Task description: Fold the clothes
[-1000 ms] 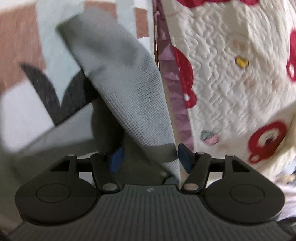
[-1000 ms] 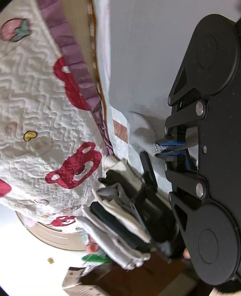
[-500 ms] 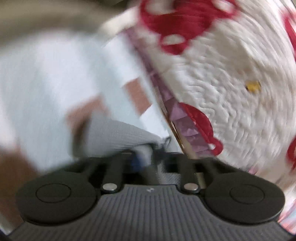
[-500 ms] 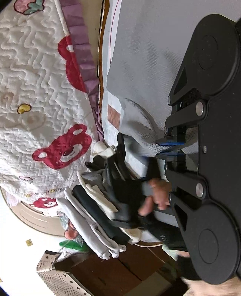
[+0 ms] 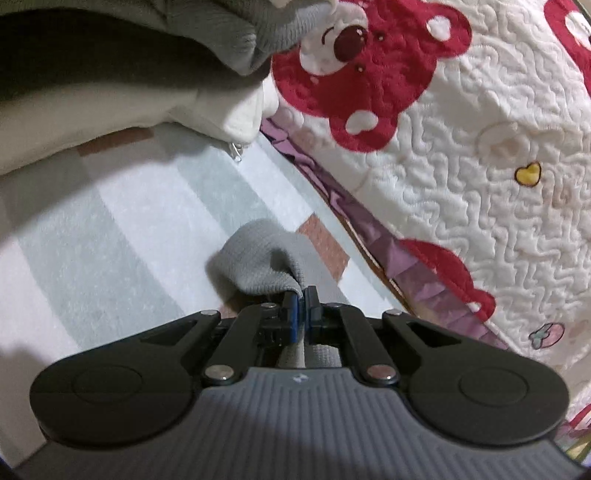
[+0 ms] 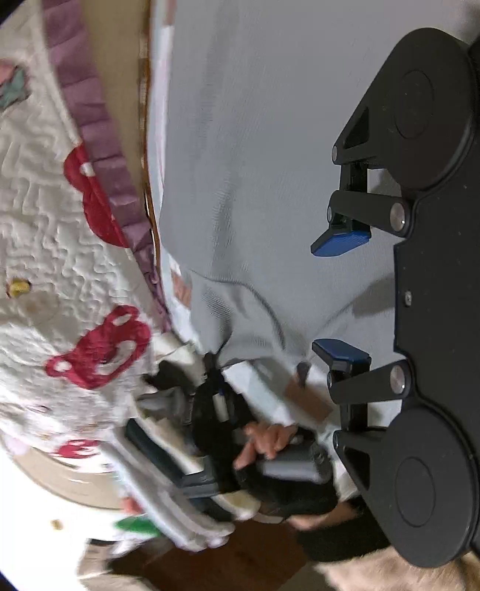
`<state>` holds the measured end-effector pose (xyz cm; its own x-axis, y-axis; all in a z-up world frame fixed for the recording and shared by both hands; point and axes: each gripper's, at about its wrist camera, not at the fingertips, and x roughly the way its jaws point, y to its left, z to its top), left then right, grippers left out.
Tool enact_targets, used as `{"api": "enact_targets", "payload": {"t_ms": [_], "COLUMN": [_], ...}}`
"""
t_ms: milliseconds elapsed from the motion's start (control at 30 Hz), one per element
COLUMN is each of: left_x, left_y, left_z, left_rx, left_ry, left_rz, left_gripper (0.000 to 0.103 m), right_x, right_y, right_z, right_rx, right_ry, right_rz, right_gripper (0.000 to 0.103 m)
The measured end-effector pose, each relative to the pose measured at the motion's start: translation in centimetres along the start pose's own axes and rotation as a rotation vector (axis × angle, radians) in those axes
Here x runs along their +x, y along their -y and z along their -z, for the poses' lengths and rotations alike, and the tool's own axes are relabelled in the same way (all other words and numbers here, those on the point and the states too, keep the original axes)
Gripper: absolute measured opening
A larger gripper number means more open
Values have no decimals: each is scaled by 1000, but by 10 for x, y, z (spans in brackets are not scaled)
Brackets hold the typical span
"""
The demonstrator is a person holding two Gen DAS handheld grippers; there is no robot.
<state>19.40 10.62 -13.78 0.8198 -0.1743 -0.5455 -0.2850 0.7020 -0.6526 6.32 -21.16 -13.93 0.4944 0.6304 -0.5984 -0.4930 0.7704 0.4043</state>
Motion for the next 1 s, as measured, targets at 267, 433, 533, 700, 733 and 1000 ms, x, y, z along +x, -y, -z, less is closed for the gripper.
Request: {"api": "enact_targets", "payload": {"t_ms": [267, 433, 533, 700, 733, 1000], "left_x": [-37, -36, -24, -26, -32, -53], "left_y": [94, 167, 188, 171, 166, 136], "left_z": [11, 63, 98, 100, 91, 50], "left_rx": [358, 591, 678, 722, 712, 861], "left_ry": [-6, -216, -372, -418, -395, -344], "left_rz": [153, 277, 287, 189, 180, 22], "left_gripper": [2, 6, 23, 32, 35, 45], "right_x": [8, -8, -13, -15, -15, -17], "right_y": [-29, -25, -22, -25, -25, -27], "right_z": [20, 36, 40, 43, 43, 49], "right_rx": [-140, -22, -10, -29, -25, 1], "right_ry": [-62, -21, -11, -5, -2, 10], "right_rz": [156, 105, 94, 100, 97, 73], "right_gripper": [55, 55, 55, 55, 55, 57]}}
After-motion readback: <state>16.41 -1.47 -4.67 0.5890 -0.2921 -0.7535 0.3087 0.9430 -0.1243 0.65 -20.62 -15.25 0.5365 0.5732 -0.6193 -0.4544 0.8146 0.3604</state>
